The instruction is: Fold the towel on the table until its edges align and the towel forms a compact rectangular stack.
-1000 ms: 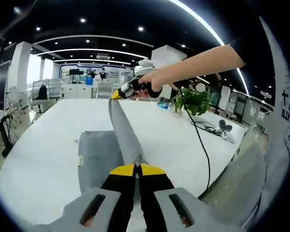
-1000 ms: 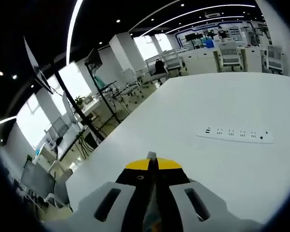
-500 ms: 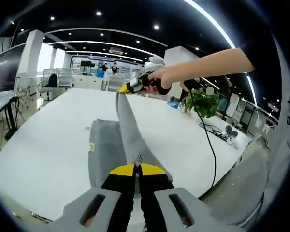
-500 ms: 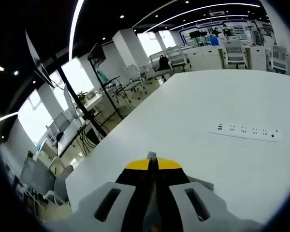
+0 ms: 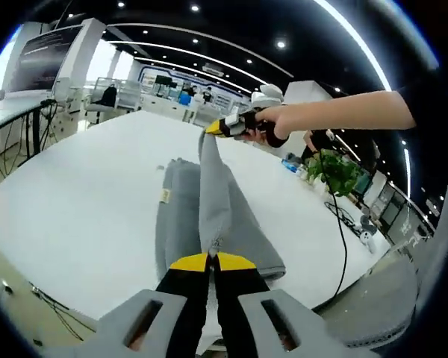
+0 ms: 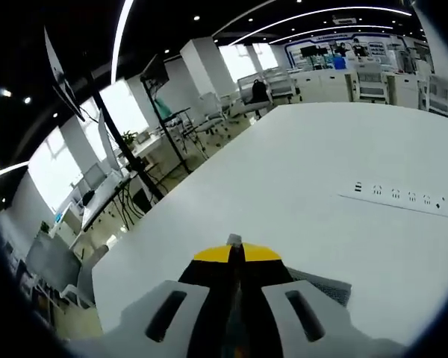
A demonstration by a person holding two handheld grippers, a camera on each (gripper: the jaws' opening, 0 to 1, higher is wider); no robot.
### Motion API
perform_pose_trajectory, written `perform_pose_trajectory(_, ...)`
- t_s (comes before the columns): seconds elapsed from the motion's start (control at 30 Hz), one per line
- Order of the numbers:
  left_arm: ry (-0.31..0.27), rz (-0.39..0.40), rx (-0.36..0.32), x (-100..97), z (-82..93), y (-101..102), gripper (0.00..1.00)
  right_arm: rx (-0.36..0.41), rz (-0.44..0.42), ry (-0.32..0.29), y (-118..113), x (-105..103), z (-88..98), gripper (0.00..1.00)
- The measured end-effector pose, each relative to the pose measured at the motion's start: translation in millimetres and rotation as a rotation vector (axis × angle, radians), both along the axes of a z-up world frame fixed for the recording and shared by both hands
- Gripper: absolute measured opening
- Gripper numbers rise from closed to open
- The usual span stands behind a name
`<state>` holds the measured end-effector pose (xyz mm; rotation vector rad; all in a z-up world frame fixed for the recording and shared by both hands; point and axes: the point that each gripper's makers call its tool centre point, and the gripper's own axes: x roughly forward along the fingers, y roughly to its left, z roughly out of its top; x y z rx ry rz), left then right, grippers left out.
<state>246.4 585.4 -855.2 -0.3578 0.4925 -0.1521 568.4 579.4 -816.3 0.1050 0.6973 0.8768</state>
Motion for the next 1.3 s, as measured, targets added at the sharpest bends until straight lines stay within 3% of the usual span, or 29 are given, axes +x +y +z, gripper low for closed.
perform_pose_trajectory(0.27,0.039,0.052,-0.037,0.7,-19.6,15.8,0.02,-0.023,0.002,0.029,13.8,0.5,-31.2,0.01)
perform_pose_trajectory(0.57,0.091,0.104,-0.104,-1.3,-45.0,22.2,0.02,-0.029,0.001,0.048,24.7,6.9,-47.8,0.01)
perform_pose_trajectory(0.87,0.129,0.106,-0.108,-2.4,-54.9,20.8,0.02,-0.051,0.027,0.043,41.8,5.0,-71.5,0.02)
perform_pose_trajectory(1.07,0.13,0.101,-0.12,-2.5,-52.5,19.4,0.03,-0.043,0.046,0.022,48.1,3.5,-75.6,0.04)
perform_pose_trajectory(1.17,0.117,0.054,-0.123,-1.2,-46.9,15.8,0.09,-0.029,0.046,0.03,50.1,3.6,-76.8,0.05)
perform_pose_trajectory(1.23,0.109,0.037,-0.162,2.5,-40.9,11.0,0.21,-0.021,0.041,0.034,50.2,3.4,-76.9,0.06)
perform_pose_trajectory(1.3,0.079,0.059,-0.179,7.7,-37.1,13.9,0.26,-0.006,0.042,0.041,51.3,4.1,-77.2,0.08)
